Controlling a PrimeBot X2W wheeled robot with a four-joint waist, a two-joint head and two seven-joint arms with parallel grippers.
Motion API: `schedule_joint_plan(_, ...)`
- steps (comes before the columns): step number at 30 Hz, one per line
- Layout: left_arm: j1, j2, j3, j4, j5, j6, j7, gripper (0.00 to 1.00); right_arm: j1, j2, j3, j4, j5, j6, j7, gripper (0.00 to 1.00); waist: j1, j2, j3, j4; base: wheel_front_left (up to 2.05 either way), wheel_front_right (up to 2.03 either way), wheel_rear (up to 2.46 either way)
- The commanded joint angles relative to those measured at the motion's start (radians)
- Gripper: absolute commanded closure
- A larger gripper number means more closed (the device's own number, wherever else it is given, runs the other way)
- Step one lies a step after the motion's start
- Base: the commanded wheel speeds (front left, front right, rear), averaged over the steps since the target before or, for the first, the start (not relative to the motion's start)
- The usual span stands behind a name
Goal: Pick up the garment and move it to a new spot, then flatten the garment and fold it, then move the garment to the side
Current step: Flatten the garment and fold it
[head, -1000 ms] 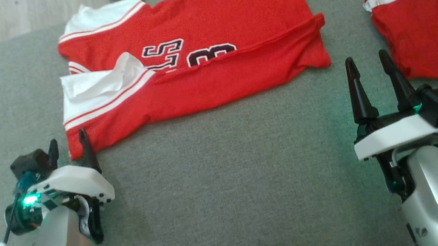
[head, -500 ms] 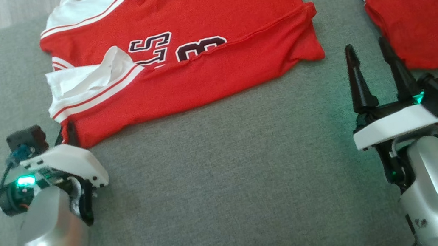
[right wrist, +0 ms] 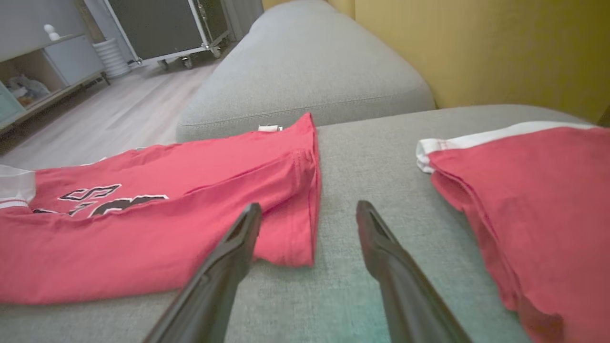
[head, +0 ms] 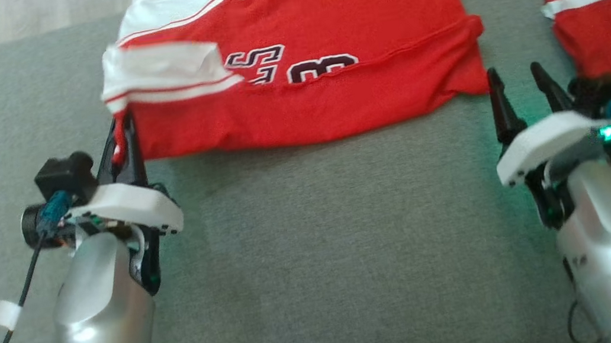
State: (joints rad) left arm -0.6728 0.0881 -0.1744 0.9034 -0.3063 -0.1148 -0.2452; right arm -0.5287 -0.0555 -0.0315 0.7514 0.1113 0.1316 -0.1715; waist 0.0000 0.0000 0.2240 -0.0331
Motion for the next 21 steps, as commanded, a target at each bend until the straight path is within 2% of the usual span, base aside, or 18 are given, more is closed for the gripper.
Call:
schedule_joint_plan(1,-0.014,0.026,0.011,-0.06,0.011,-0.003,-0.015,1.0,-0.071,0.005,0.005,0.03,0.018,-0.001,0.021,0.0,0.0,0.0,0.004,0.017,0.0,0.0,0.0)
schedule_joint_plan(7,0.005,0.019,-0.014,-0.148,0.022,-0.008,-0.016,1.0,-0.208,0.005,-0.052,0.243,0.002,-0.001,0.103,0.0,0.0,0.0,0.024,0.049,0.0,0.0,0.0)
schedule_joint_plan(13,0.013,0.011,-0.033,-0.19,0.024,-0.011,-0.016,1.0,-0.286,0.005,-0.119,0.384,-0.094,-0.001,0.15,0.0,0.0,0.0,0.038,0.073,0.0,0.0,0.0)
schedule_joint_plan(14,0.018,0.011,-0.036,-0.194,0.023,-0.012,-0.016,1.0,-0.303,0.005,-0.124,0.424,-0.127,-0.001,0.164,0.92,0.0,0.0,0.038,0.078,0.0,0.0,0.0)
schedule_joint_plan(15,0.02,0.012,-0.037,-0.192,0.022,-0.012,-0.016,1.0,-0.309,0.005,-0.128,0.433,-0.15,-0.001,0.163,1.0,0.0,0.0,0.037,0.079,0.0,0.0,0.0)
schedule_joint_plan(21,0.043,0.03,-0.029,-0.174,0.016,-0.012,-0.016,1.0,-0.318,0.003,-0.176,0.446,-0.22,-0.001,0.125,1.0,0.0,0.0,0.015,0.063,0.0,0.0,0.0)
